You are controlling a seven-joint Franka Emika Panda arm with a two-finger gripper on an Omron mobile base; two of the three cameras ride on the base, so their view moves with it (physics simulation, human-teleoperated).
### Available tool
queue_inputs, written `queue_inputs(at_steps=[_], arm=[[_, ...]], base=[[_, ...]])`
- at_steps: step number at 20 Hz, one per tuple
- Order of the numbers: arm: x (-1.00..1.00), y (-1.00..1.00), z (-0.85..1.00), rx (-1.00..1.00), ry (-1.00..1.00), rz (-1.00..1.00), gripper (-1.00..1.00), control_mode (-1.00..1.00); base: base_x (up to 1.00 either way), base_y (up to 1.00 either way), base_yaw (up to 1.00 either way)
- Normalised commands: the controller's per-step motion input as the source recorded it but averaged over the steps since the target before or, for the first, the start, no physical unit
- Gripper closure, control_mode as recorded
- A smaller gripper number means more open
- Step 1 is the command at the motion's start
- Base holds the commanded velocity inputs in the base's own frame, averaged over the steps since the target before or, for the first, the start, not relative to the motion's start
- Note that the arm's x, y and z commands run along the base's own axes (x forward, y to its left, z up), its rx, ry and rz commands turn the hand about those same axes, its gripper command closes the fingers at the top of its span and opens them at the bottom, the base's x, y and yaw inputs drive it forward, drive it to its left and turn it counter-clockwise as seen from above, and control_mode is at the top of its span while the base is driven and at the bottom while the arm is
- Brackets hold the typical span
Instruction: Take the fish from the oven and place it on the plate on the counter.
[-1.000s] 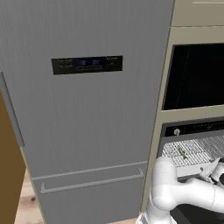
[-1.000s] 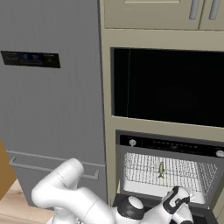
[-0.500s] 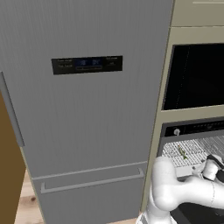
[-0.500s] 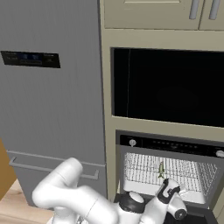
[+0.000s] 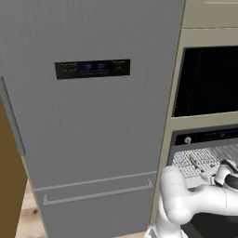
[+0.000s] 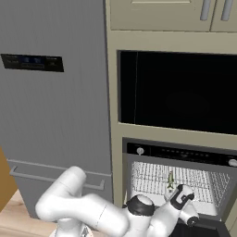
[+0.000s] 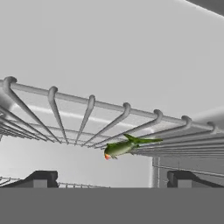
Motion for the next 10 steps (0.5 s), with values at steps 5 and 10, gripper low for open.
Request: queue_inputs(at_steps=[5,10], arm=[[-0.10,0.08,-1.00,0.22,-0.18,0.00,-1.00,-1.00],[-0.06,0.06,-1.00,0.06,-0.03,0.00,-1.00,-1.00]], base=[[0.00,0.00,0.00],[0.00,0.00,0.00]])
